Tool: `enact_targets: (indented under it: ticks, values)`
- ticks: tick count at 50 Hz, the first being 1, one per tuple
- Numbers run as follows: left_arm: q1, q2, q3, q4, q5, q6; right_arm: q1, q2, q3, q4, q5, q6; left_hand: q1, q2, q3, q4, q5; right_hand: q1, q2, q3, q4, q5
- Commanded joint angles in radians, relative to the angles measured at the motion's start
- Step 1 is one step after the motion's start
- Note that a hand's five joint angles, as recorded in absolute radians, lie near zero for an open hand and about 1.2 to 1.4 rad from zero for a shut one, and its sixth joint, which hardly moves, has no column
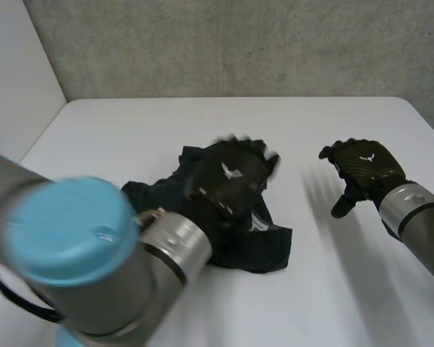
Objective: Fold the shorts.
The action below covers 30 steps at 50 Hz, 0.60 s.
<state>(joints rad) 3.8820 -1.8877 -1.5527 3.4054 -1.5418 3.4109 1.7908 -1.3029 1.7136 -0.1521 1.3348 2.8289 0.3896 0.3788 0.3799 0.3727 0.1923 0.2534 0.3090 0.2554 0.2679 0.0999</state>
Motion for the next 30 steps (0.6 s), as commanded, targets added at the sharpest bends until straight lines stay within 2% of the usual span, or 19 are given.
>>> enact_targets:
  ticks: [1, 4, 10, 13, 16, 19, 24, 30]
  values:
    - [0.12, 0.255, -0.09, -0.005, -0.014, -0.019, 0.007, -0.067, -0.049, 0.055, 0.0, 0.0, -0.047, -0.036, -0.037, -0.03, -0.024, 0.031, -0.025, 0.029, 0.017, 0.01]
    - [0.178, 0.308, -0.11, -0.008, -0.012, -0.042, 0.021, -0.125, -0.078, 0.113, -0.009, 0.001, -0.047, -0.036, -0.037, -0.03, -0.024, 0.04, -0.016, 0.038, 0.026, 0.019]
    - [0.407, 0.331, -0.126, -0.127, -0.009, -0.082, 0.122, -0.148, -0.172, 0.284, -0.043, 0.015, -0.026, -0.016, -0.017, -0.009, -0.004, 0.037, -0.018, 0.035, 0.023, 0.016]
    - [0.497, 0.285, -0.127, -0.204, 0.003, -0.084, 0.191, -0.127, -0.235, 0.381, -0.037, 0.017, -0.018, -0.007, -0.008, -0.001, 0.005, 0.022, -0.033, 0.02, 0.008, 0.001]
    - [0.557, 0.199, -0.118, -0.219, 0.025, -0.067, 0.272, -0.057, -0.297, 0.422, -0.014, 0.03, -0.015, -0.004, -0.005, 0.002, 0.008, 0.011, -0.045, 0.009, -0.004, -0.01]
    - [0.586, 0.147, -0.107, -0.219, 0.051, -0.048, 0.346, -0.007, -0.35, 0.43, 0.029, 0.052, -0.012, -0.001, -0.002, 0.005, 0.011, 0.005, -0.051, 0.003, -0.01, -0.016]
    - [0.666, 0.003, -0.067, -0.225, 0.153, -0.007, 0.475, 0.065, -0.413, 0.422, 0.144, 0.058, -0.003, 0.008, 0.007, 0.014, 0.02, 0.005, -0.051, 0.003, -0.01, -0.016]
    - [0.68, -0.112, -0.032, -0.224, 0.227, 0.031, 0.532, 0.184, -0.446, 0.376, 0.219, 0.05, 0.0, 0.011, 0.01, 0.017, 0.023, 0.008, -0.048, 0.006, -0.007, -0.013]
